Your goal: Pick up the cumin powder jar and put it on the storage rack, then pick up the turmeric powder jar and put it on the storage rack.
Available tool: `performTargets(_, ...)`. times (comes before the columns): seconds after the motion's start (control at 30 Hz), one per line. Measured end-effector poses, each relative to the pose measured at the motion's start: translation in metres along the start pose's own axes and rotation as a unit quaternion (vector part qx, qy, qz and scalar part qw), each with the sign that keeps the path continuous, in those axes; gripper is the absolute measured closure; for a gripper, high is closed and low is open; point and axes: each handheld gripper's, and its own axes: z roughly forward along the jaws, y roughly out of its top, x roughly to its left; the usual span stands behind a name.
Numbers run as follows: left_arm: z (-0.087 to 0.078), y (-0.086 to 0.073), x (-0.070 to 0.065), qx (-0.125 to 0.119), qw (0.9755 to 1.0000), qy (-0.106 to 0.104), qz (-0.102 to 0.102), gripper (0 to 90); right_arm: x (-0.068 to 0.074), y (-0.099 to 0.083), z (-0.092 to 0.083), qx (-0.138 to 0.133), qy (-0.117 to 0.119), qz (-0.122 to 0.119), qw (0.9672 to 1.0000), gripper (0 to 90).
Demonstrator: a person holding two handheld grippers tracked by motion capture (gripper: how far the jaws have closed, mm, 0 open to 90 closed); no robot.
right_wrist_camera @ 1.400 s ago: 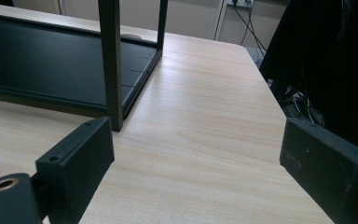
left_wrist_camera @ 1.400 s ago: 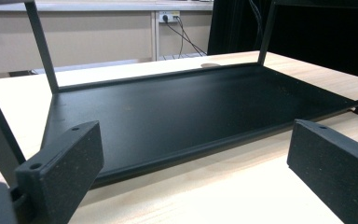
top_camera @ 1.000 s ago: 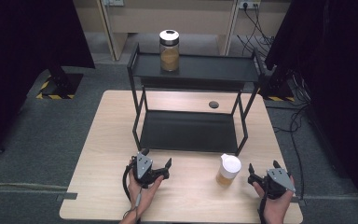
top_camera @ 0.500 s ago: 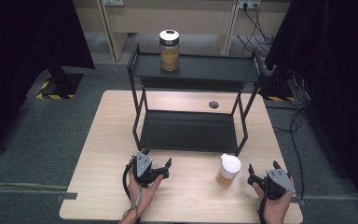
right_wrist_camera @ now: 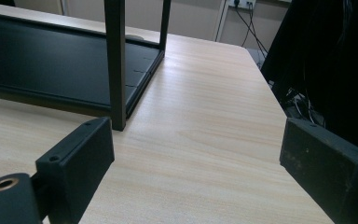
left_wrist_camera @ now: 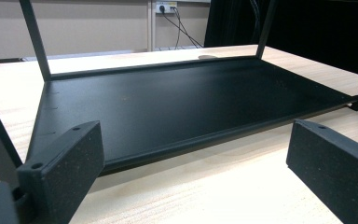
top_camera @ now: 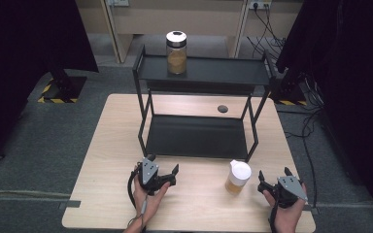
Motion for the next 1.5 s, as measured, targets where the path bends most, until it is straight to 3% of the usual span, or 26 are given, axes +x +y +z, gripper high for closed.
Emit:
performTargets(0.77,0.0,0.0,0.0,0.0,1.0,0.0,0.004,3.1,-0.004,-0.002,-0.001,-0.006,0.005,0.014,0.9999,9.7)
performTargets(0.87,0.0,0.0,0.0,0.001,1.0,0.0,0.003,3.1,-0.009,-0.006,-0.001,-0.016,0.014,0.033,0.9992,9.7)
performTargets(1.03,0.0,0.001,0.0,0.002,1.0,-0.001,0.001,3.1,-0.022,-0.015,-0.002,-0.044,0.041,0.083,0.9947,9.9)
performTargets(1.23,0.0,0.0,0.0,0.001,1.0,-0.001,0.004,3.0,-0.023,-0.012,-0.009,-0.089,0.074,0.09,0.9892,9.9)
performTargets(1.37,0.0,0.0,0.0,0.0,1.0,-0.001,0.004,3.0,-0.022,-0.01,-0.011,-0.101,0.089,0.092,0.9866,9.9)
performTargets(1.5,0.0,0.0,0.0,0.002,1.0,-0.001,0.004,3.0,-0.022,-0.008,-0.015,-0.127,0.115,0.101,0.9801,9.9)
